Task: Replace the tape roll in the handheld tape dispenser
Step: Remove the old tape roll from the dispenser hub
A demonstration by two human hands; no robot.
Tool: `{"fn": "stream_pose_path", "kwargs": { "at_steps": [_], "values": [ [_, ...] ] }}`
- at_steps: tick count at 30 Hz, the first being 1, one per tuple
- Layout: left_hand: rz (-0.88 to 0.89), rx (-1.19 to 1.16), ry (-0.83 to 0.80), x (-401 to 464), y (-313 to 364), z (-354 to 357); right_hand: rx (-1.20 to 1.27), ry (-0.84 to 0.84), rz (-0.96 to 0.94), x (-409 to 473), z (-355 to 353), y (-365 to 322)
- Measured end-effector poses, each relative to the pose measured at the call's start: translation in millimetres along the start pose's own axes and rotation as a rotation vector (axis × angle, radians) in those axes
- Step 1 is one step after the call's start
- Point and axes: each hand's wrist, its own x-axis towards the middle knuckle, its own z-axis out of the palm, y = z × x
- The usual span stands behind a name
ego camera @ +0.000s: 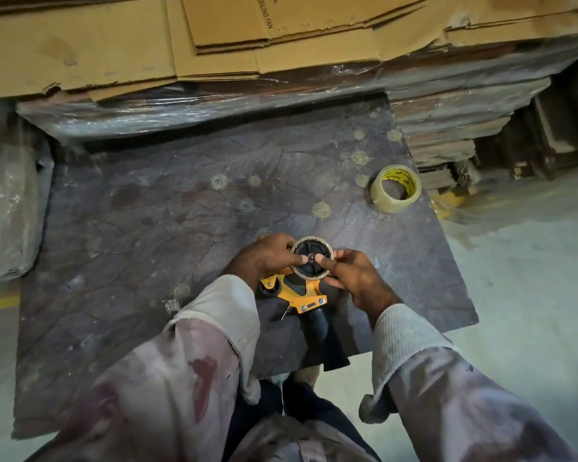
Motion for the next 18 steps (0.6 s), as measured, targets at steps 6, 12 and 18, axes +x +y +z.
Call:
{"fn": "stream_pose_path", "kwargs": {
  "at_steps": [6, 12, 18],
  "values": [
    [-0.028, 0.021, 0.022, 0, 3, 1, -0.023, 0.04, 0.0, -1, 4, 1],
    [-0.066, 0.039, 0.129, 9, -6, 9, -0.211, 0.136, -0.026, -2, 10, 0],
    [-0.03, 0.012, 0.24, -4, -4, 17, -0.448, 0.231, -0.075, -9, 9, -12]
  ]
}}
